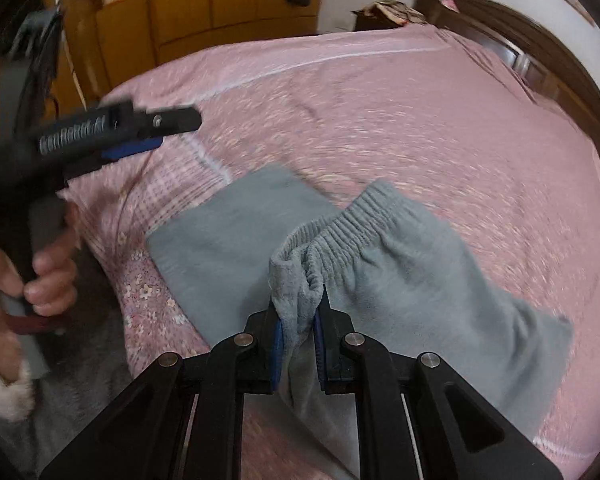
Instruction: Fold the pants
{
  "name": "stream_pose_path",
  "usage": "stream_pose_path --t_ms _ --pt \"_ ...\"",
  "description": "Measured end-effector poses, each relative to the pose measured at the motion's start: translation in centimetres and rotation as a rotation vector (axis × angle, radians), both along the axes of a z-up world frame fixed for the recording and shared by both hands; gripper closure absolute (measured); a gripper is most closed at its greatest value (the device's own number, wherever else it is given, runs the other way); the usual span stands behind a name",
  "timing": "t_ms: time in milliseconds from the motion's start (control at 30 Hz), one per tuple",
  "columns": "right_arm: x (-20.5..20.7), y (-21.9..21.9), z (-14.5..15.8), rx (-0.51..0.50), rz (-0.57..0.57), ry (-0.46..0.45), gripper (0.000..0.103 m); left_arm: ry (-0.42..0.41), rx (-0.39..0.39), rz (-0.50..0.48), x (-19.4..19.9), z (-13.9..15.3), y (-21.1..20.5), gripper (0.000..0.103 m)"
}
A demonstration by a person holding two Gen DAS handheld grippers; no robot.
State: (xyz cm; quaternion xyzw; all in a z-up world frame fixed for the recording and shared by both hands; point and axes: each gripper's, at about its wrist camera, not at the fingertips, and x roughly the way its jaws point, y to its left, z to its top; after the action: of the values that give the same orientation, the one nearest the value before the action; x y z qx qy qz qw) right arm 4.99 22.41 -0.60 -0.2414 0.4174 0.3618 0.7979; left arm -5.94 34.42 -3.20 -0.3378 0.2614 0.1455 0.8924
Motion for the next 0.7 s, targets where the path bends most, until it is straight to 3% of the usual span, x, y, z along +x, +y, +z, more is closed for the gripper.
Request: stream_pose_path --t_ms 133,233,367,500,700 --pt "-1.4 0.8 2.0 0.024 0.032 -0.083 0.090 0.050 -0.077 -0.009 -0.4 -1.6 1.5 0.033" --pt "-2.3 1.6 3.8 0.052 0.076 -0.103 0.090 0.066 -0.080 -0.021 -0.8 -2.0 1.7 0.033" --pt "-2.4 4.4 0.7 -0.043 0.098 -0.040 0.090 0.084 -0.096 -0.016 -0.7 -2.2 1.8 0.033" --pt "-1.3 4.5 -0.9 0.002 0.062 0.061 0.090 0.044 -0.216 -0.020 -1.4 -3.5 3.1 0.033" --pt "-2.6 4.9 0.6 -0.016 0.123 0.005 0.090 0.030 -0.229 -0.019 -2.4 -3.8 3.7 0.033"
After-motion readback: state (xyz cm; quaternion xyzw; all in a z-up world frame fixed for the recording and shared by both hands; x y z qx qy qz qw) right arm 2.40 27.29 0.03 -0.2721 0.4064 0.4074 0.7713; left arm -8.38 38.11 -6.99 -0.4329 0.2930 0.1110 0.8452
